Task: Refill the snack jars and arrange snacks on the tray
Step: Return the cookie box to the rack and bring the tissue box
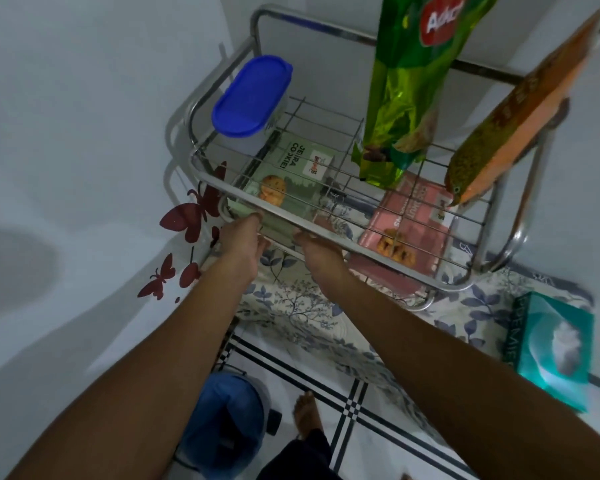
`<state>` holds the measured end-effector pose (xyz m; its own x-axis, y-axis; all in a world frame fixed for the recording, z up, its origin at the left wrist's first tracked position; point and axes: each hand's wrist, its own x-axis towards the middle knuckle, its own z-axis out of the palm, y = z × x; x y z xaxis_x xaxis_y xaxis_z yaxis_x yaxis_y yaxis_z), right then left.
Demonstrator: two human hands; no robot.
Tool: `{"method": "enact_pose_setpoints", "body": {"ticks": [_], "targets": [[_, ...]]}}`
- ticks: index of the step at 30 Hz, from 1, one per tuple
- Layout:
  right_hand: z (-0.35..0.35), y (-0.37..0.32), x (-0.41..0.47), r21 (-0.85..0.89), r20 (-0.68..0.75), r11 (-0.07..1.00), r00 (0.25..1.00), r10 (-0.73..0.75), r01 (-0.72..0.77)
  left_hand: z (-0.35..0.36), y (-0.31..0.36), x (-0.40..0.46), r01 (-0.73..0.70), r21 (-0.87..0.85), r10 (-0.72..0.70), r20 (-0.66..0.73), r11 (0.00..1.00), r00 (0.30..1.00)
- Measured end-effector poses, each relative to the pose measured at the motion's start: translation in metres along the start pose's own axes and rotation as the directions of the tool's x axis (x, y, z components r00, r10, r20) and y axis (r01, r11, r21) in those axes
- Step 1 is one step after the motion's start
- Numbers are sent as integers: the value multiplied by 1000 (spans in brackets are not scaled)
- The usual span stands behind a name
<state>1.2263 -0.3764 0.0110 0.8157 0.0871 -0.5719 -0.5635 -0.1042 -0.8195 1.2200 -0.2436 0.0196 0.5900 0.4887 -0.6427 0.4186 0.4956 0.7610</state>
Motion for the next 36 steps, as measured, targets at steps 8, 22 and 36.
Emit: {"method": "enact_pose_setpoints", "body": {"ticks": [8, 22, 36], "targets": [[-85, 37, -78, -51, 167, 977, 966, -196, 207, 18, -67, -86, -114, 132, 120, -34, 985, 992], [-382, 121, -156, 93, 65, 993, 995, -81, 74, 167, -260, -241, -131, 461, 61, 164, 878, 985], [-494, 164, -74, -45, -377, 986, 917, 131, -160, 330, -339, -206, -281, 692, -31, 402, 665, 915]]}}
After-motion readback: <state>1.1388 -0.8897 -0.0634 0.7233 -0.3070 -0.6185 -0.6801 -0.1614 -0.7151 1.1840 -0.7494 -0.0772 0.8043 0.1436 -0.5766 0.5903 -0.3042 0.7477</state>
